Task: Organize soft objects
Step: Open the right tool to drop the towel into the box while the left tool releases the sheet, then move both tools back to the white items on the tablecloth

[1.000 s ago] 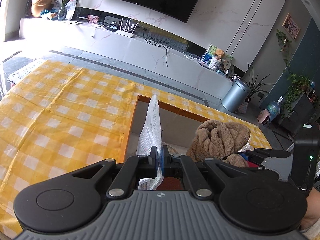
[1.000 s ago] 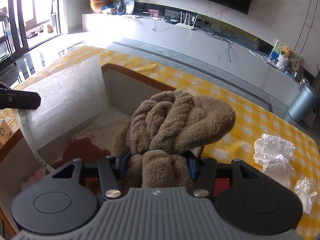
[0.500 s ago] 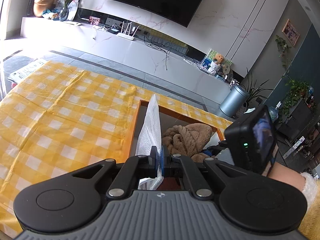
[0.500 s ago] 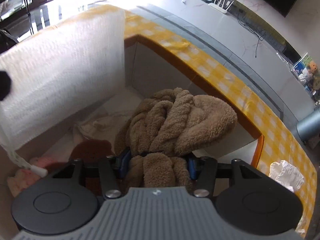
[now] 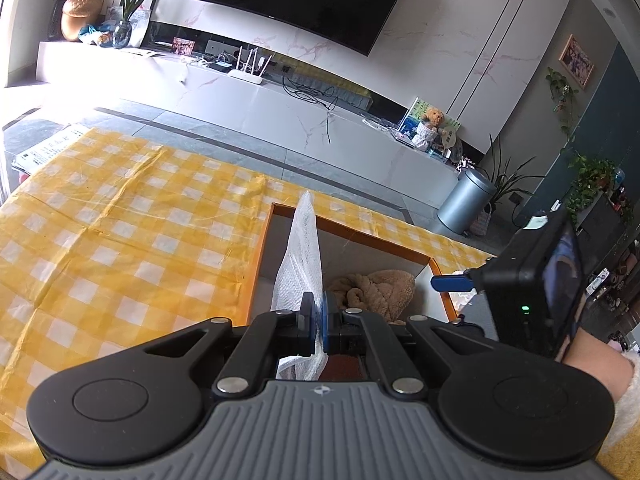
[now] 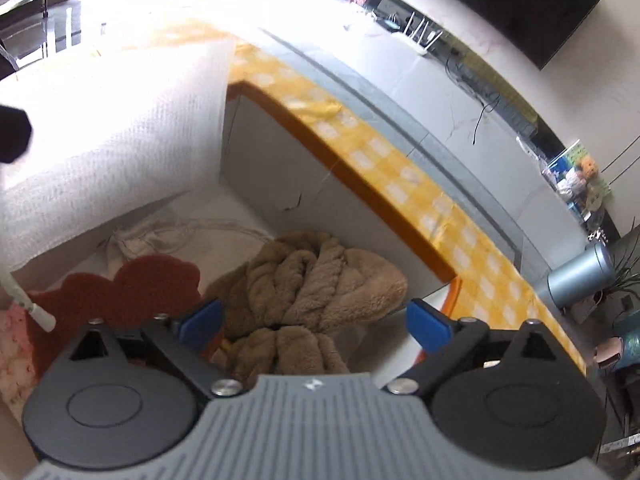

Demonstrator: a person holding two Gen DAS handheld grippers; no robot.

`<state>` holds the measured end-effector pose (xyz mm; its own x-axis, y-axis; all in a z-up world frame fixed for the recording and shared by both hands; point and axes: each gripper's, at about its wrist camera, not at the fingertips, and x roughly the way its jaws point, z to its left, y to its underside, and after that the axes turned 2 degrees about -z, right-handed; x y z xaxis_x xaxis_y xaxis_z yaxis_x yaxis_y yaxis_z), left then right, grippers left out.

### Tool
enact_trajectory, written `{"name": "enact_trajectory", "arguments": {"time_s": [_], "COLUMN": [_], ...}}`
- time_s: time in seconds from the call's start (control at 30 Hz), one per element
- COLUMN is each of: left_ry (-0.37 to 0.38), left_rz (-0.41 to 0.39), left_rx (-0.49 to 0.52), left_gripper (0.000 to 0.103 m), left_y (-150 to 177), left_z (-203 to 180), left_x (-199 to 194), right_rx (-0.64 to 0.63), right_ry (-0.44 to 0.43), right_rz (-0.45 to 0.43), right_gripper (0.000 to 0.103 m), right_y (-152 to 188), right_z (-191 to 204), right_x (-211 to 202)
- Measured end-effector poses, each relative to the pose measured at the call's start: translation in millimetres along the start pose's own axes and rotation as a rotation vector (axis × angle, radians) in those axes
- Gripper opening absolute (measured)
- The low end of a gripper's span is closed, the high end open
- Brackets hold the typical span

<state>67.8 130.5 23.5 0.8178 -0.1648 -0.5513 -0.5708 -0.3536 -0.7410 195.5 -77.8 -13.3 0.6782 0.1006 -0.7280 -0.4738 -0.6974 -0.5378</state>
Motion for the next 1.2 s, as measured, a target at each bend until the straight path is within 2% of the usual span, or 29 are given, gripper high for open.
{"name": "enact_trajectory", "arguments": {"time_s": [0.1,0.23,0.37,0.47,0.53,0.6,0.67,0.83,0.93,1.03,1.07,1.13,1.2], "left_ry": [0.0,0.008,0.082,0.187,0.219,0.188,0.123,-0.078,-0.183,-0.281,-0.314,-0.35,-0.334], "left_rz": [-0.001,-0.007,-0.067,-0.104,-0.112,-0.099,-0.056,0.063,0.064,0.051,0.056,0.049,0.061], "left_rx": [0.016,0.027,0.037,0.022,0.026,0.048,0.059,0.1,0.153,0.241,0.281,0.328,0.331], "left_gripper": [0.003,0.003,0.003,0.003,0.003,0.003,0.003,0.003,0.003,0.009,0.011,0.023,0.048], "left_y": [1.1,2.7,1.2,-1.0,-2.8,-2.7,0.3,14.7,21.6,25.6,26.0,28.2,26.6], "left_z": [-4.0,-7.0,-13.8,-18.9,-23.6,-29.1,-29.0,-21.3,-23.1,-31.4,-34.7,-40.6,-42.5], "left_x": [0.9,5.4,3.1,4.8,10.8,24.3,41.7,67.7,68.3,64.3,63.8,59.5,54.1], "right_rx": [0.03,0.081,0.2,0.299,0.349,0.367,0.366,0.362,0.356,0.354,0.356,0.352,0.344], "right_ry": [0.037,0.091,0.111,0.099,0.086,0.079,0.088,0.089,0.103,0.113,0.112,0.109,0.114], "right_rz": [-0.088,-0.182,-0.258,-0.298,-0.308,-0.305,-0.31,-0.303,-0.287,-0.28,-0.28,-0.28,-0.28], "right_gripper": [0.1,0.1,0.1,0.1,0.1,0.1,0.1,0.1,0.1,0.1,0.1,0.1,0.1], "right_y": [5.8,20.2,40.5,52.2,56.9,59.2,61.1,69.1,71.2,72.7,72.7,73.2,73.8], "right_z": [-6.7,-20.3,-36.3,-47.8,-54.1,-56.8,-57.1,-55.1,-53.9,-53.8,-52.9,-51.5,-50.7], "right_x": [-27.4,-56.8,-71.8,-74.3,-74.8,-73.2,-73.2,-72.3,-69.8,-68.4,-68.8,-69.8,-70.0]}}
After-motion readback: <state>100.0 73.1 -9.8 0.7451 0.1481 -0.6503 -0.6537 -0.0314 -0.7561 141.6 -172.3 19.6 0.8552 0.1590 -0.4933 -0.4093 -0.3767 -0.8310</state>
